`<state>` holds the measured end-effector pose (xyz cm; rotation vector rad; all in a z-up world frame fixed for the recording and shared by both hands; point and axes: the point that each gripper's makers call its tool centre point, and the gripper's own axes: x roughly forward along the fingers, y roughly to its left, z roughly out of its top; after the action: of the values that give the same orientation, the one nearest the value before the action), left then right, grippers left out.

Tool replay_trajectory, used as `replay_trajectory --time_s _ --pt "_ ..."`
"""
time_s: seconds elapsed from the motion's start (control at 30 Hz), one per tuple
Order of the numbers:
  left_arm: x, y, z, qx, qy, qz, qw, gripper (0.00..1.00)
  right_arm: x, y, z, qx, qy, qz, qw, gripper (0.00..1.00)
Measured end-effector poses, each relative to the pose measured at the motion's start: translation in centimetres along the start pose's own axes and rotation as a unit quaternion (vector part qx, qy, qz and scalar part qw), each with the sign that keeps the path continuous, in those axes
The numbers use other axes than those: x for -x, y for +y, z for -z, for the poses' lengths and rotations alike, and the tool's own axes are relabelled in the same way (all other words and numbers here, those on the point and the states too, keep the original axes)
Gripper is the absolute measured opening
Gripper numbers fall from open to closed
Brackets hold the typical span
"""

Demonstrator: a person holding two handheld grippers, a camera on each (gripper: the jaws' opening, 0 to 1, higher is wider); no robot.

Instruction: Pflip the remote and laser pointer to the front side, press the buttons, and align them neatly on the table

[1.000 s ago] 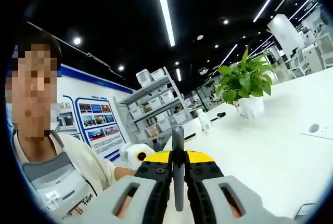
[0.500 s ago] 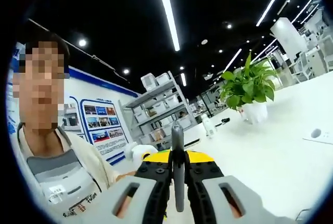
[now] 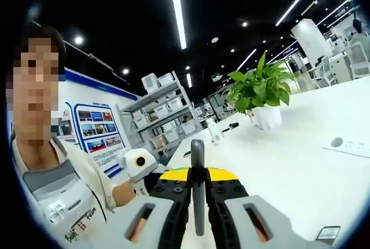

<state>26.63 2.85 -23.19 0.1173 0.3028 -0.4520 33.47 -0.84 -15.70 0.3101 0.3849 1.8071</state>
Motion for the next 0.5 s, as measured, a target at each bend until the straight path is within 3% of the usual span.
replay_trajectory --time_s 0.17,0.27,0.5 --pt "0.9 0.2 0.6 -0.003 0.002 0.002 1.0000 0.54 0.0 -0.1 0.3 -0.015 -0.002 -0.005 0.9999 0.12" --pt "0.9 0.5 0.3 0.005 -0.006 0.004 1.0000 0.54 0.0 -1.2 0.9 -0.056 -0.004 0.003 0.9984 0.12" --pt "1.6 0.9 0.0 -0.008 -0.007 -0.005 0.9999 0.54 0.2 -1.9 0.7 -0.068 -0.008 0.018 0.9975 0.12"
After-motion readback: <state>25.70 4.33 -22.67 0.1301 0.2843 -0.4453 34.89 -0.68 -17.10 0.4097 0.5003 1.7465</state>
